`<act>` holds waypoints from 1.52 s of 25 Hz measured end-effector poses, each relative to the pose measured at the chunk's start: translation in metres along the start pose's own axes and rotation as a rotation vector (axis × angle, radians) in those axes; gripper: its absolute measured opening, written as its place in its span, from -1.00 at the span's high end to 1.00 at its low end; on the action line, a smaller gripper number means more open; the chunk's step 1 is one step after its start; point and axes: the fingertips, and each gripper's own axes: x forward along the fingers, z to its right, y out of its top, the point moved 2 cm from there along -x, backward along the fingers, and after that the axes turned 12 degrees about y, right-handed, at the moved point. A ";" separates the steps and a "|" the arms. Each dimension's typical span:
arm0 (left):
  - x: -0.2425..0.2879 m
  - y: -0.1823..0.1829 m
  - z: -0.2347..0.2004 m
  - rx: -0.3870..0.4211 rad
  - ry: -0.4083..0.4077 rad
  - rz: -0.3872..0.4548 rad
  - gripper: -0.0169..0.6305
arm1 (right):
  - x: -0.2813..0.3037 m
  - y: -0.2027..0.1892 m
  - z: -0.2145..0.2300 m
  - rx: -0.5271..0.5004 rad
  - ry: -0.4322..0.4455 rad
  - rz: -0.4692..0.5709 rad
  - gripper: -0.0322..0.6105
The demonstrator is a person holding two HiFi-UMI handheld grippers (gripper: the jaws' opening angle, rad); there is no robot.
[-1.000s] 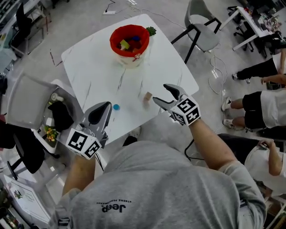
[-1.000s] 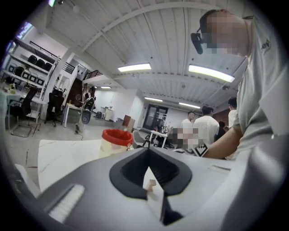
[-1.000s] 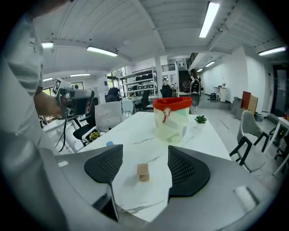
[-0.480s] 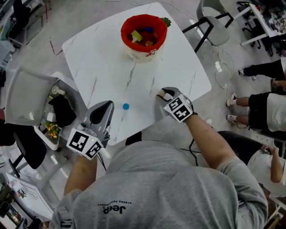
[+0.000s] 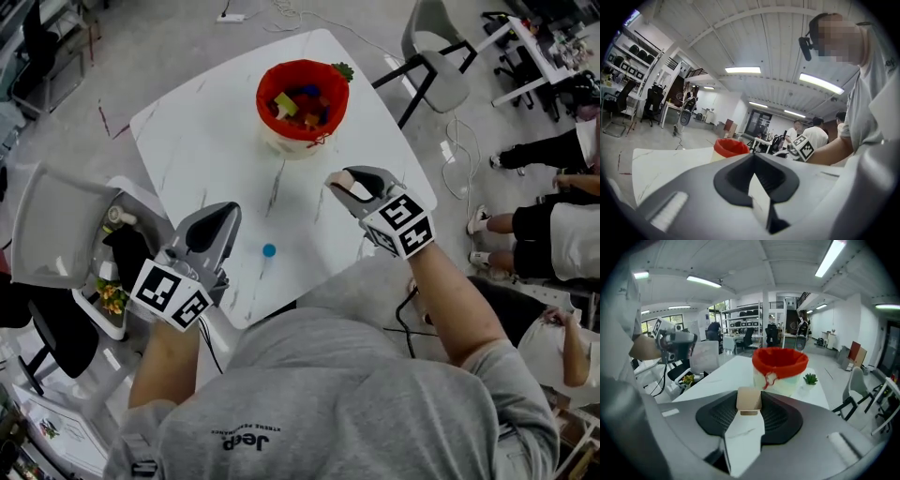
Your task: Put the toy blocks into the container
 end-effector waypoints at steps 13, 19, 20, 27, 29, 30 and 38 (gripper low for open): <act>0.068 0.070 -0.033 0.080 -0.017 0.024 0.77 | 0.006 0.159 0.062 -0.060 -0.046 0.083 0.44; 0.094 0.077 -0.035 0.074 -0.030 0.004 0.77 | 0.028 0.159 0.088 -0.021 -0.055 0.033 0.44; 0.097 0.077 -0.034 0.075 -0.032 0.003 0.77 | 0.031 0.158 0.091 -0.024 -0.059 0.027 0.44; 0.108 0.079 -0.036 0.056 -0.038 0.009 0.77 | 0.040 0.163 0.096 -0.025 -0.057 0.071 -0.02; 0.107 0.078 -0.036 0.048 -0.038 0.011 0.77 | 0.036 0.166 0.092 -0.036 -0.060 0.087 -0.10; 0.106 0.078 -0.035 0.045 -0.037 0.012 0.77 | 0.033 0.166 0.089 -0.041 -0.058 0.094 -0.10; 0.081 0.077 -0.023 0.049 -0.030 0.047 0.77 | 0.012 0.162 0.034 -0.067 0.038 0.156 -0.09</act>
